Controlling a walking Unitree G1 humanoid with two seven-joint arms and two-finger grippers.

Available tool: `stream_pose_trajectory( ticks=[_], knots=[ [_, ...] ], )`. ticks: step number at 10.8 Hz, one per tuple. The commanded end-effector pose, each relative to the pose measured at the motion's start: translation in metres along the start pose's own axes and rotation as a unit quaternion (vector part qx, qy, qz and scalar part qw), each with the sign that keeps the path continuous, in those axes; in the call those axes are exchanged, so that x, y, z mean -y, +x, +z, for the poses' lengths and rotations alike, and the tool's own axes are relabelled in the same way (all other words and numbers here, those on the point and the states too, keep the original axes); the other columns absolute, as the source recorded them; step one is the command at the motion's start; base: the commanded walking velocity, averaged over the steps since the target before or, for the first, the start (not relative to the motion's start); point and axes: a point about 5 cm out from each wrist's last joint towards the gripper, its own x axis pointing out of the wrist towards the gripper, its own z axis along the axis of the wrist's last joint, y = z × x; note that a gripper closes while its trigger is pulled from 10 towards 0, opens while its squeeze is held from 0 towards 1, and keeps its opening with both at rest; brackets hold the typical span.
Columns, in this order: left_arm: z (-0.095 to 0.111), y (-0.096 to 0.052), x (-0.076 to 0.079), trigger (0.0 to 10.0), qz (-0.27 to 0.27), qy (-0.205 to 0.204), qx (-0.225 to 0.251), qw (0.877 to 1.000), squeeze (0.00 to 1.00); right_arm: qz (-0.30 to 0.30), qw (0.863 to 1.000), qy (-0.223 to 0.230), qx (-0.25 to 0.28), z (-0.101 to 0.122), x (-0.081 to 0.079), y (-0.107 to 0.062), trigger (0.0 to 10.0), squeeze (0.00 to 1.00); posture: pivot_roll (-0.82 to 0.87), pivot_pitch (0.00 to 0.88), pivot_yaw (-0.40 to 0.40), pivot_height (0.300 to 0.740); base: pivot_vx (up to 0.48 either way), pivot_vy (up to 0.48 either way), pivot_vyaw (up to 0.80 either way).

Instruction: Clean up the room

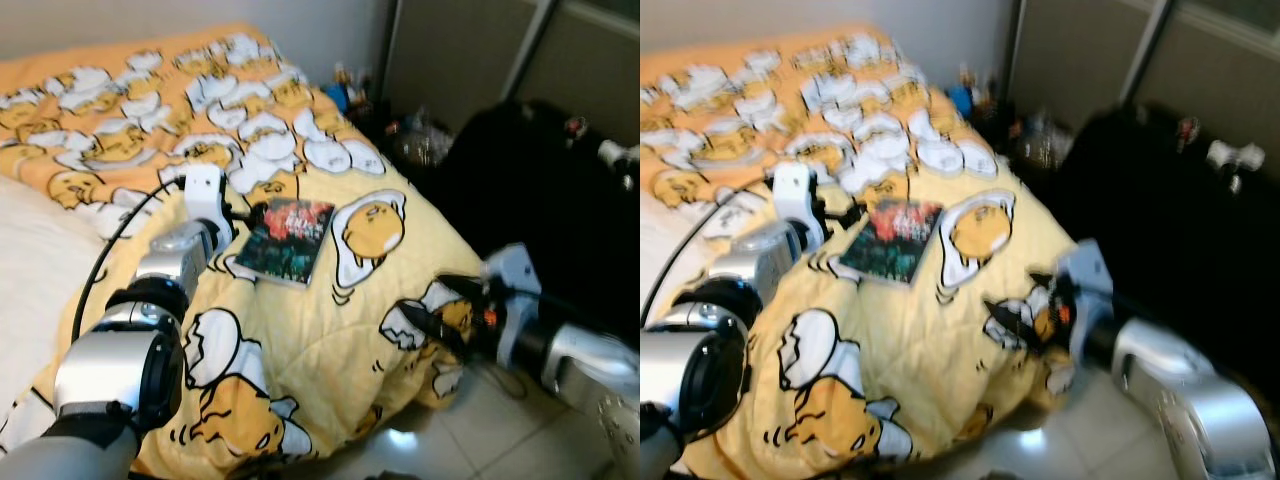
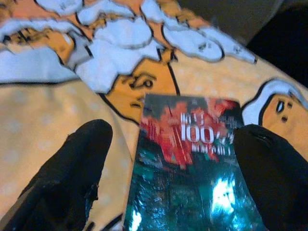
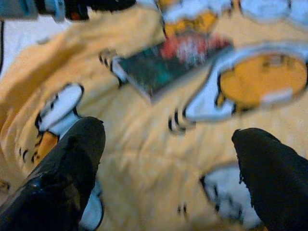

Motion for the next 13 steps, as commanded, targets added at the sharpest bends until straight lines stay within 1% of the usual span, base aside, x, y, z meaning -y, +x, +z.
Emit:
stream_pose_trajectory(
  ticks=[1, 2, 3, 4, 5, 7, 8, 9, 10, 11, 12, 13],
  knots=[
    [0.003, 0.001, 0.000, 10.0, 0.006, 0.008, -0.007, 1.000, 1.00, -0.002, 1.000, -0.008, -0.001, 0.008, -0.005, -0.009, 10.0, 1.00, -0.31, 0.229, 0.034, 0.740, 0.000, 0.000, 0.00],
    [0.000, 0.001, 0.000, 10.0, 0.005, 0.023, -0.020, 1.000, 0.00, -0.030, 0.999, -0.012, -0.008, 0.009, -0.009, -0.013, 10.0, 0.00, -0.32, 0.265, 0.022, 0.740, 0.000, 0.000, 0.00],
    [0.000, 0.001, 0.000, 10.0, 0.005, 0.023, -0.024, 0.999, 0.00, -0.051, 0.999, -0.007, -0.003, 0.012, -0.012, -0.017, 10.0, 0.00, -0.33, 0.286, 0.020, 0.740, 0.000, 0.000, 0.00],
    [-0.003, 0.000, -0.003, 10.0, 0.016, 0.033, -0.035, 0.999, 0.00, -0.061, 0.998, 0.002, 0.004, 0.013, -0.014, -0.021, 10.0, 0.00, -0.32, 0.315, 0.024, 0.740, 0.000, 0.000, 0.00],
    [-0.007, -0.001, -0.006, 10.0, 0.028, 0.033, -0.044, 0.998, 0.00, -0.057, 0.998, 0.007, 0.000, 0.013, -0.019, -0.026, 10.0, 0.00, -0.32, 0.331, 0.032, 0.740, 0.000, 0.000, 0.00],
    [-0.016, -0.004, -0.013, 10.0, 0.047, 0.045, -0.060, 0.996, 0.00, -0.058, 0.998, 0.015, -0.010, 0.011, -0.027, -0.029, 10.0, 0.00, -0.32, 0.334, 0.045, 0.740, 0.000, 0.000, 0.00],
    [-0.016, -0.005, -0.014, 10.0, 0.056, 0.057, -0.057, 0.995, 0.00, -0.060, 0.998, 0.022, -0.010, 0.011, -0.028, -0.030, 10.0, 0.00, -0.32, 0.332, 0.047, 0.740, 0.000, 0.000, 0.00],
    [-0.015, -0.006, -0.018, 10.0, 0.072, 0.061, -0.050, 0.994, 0.00, -0.058, 0.998, 0.026, -0.011, 0.012, -0.028, -0.030, 10.0, 0.00, -0.32, 0.324, 0.045, 0.740, 0.000, 0.000, 0.00],
    [-0.013, -0.009, -0.027, 10.0, 0.103, 0.052, -0.043, 0.992, 0.00, -0.051, 0.998, 0.029, -0.013, 0.013, -0.029, -0.030, 10.0, 0.00, -0.33, 0.317, 0.044, 0.740, 0.000, 0.000, 0.00],
    [-0.017, -0.012, -0.034, 10.0, 0.108, 0.028, -0.054, 0.992, 0.00, -0.037, 0.999, 0.033, -0.018, 0.013, -0.031, -0.030, 10.0, 0.00, -0.32, 0.313, 0.046, 0.740, 0.000, 0.000, 0.00],
    [-0.023, -0.013, -0.033, 10.0, 0.083, 0.002, -0.073, 0.994, 0.00, -0.033, 0.999, 0.036, -0.020, 0.012, -0.032, -0.030, 10.0, 0.00, -0.32, 0.312, 0.048, 0.740, 0.000, 0.000, 0.00],
    [-0.029, -0.013, -0.027, 10.0, 0.036, -0.031, -0.094, 0.994, 0.00, -0.026, 0.999, 0.038, -0.023, 0.011, -0.033, -0.031, 10.0, 0.00, -0.32, 0.310, 0.055, 0.740, 0.000, 0.000, 0.00]
  ],
)
